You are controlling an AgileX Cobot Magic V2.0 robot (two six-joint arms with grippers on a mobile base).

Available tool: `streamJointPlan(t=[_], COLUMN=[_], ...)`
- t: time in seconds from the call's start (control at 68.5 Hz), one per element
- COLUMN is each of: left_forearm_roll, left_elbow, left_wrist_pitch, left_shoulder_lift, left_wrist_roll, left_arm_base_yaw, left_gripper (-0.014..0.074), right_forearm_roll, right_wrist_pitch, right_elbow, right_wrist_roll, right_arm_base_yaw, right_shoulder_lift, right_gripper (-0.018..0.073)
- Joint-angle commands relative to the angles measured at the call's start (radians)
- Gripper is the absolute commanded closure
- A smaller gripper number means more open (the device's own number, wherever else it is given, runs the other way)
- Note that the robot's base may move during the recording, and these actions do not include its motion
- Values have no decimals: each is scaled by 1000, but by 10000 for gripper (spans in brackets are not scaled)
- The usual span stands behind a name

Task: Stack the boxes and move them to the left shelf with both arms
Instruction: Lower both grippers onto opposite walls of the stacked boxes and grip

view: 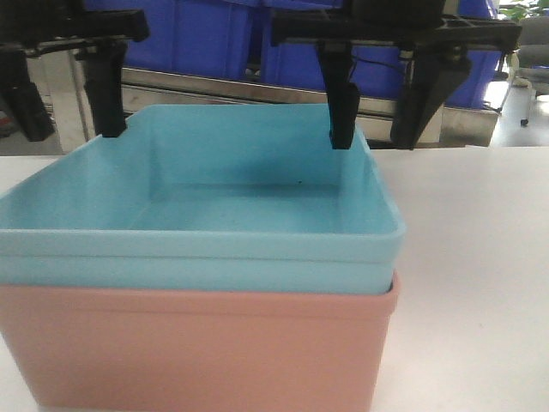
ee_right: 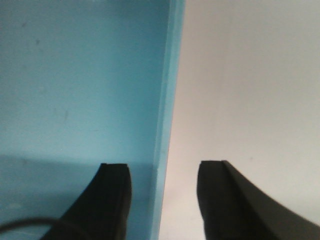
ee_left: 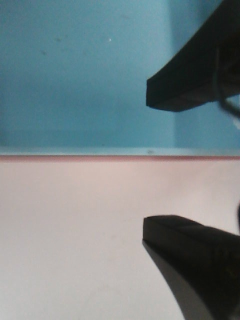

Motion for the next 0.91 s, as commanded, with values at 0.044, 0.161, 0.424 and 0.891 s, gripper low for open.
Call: streamJointPlan(t=[0.044, 0.161, 0.424, 0.891], left_forearm_roll=[-7, -4, -38, -20], left_elbow=[-68, -68, -68, -68], left_wrist_pitch=[5, 9, 8, 5], left_shoulder_lift=[9, 48, 99, 126], left_wrist_roll=[-55, -58, -58, -58], left_arm_base_yaw=[-10, -10, -26, -62], left_gripper=[241, 241, 241, 242], right_forearm_roll=[-19, -20, -1, 25], right_wrist_pitch=[-17, -20, -37, -66], right_elbow=[-33, -33, -33, -33], right_wrist_roll=[5, 5, 5, 4], right_arm_base_yaw=[1, 1, 1, 1], right_shoulder_lift=[-11, 9, 57, 87], right_gripper=[152, 152, 152, 152])
